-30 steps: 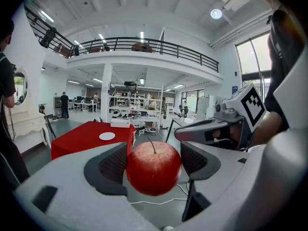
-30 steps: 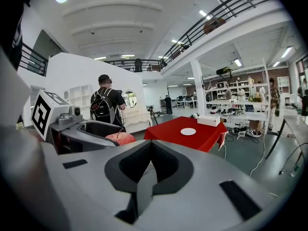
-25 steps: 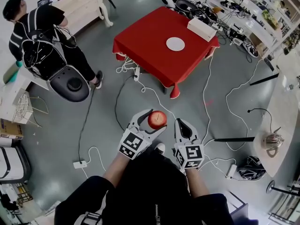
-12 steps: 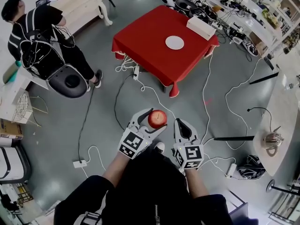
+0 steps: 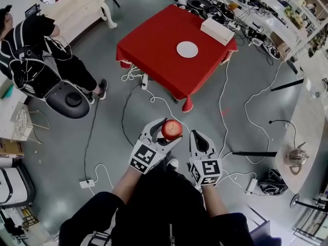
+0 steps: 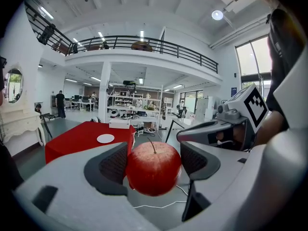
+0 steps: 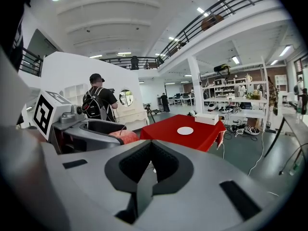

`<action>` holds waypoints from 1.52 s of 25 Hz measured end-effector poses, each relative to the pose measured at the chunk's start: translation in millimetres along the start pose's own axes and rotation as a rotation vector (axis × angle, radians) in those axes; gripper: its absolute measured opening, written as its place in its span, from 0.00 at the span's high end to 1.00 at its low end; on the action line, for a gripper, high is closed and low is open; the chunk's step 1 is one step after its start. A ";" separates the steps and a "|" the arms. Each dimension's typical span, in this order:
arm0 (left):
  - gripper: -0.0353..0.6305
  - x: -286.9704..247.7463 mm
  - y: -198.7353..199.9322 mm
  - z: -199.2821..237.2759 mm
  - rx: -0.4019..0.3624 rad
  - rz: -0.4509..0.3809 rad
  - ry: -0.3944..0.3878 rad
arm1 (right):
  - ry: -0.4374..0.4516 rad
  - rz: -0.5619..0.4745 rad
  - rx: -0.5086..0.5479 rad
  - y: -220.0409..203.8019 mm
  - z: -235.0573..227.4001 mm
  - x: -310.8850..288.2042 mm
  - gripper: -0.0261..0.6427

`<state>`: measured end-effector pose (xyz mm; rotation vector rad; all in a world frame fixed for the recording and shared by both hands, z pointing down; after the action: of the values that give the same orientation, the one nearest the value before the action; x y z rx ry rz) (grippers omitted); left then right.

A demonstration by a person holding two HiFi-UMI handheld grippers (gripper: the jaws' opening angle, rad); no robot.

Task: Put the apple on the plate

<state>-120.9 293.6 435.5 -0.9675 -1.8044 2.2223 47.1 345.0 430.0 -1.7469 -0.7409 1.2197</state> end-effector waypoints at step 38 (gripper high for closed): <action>0.43 -202.4 99.2 238.4 -0.061 -0.018 -0.070 | -0.063 0.027 -0.021 130.5 -145.0 -236.3 0.94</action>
<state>-61.2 -28.8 445.7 -0.8901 -1.9136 2.2292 100.8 43.4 437.8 -1.7474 -0.7717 1.2942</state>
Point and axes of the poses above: the fingertips, and each gripper's own axes: x backward along the fingers, z to its left, y out of its top, the point moved 9 cm from there along x, backward along the fingers, and after that the axes turned 5 degrees about z, right-handed, at the moved point
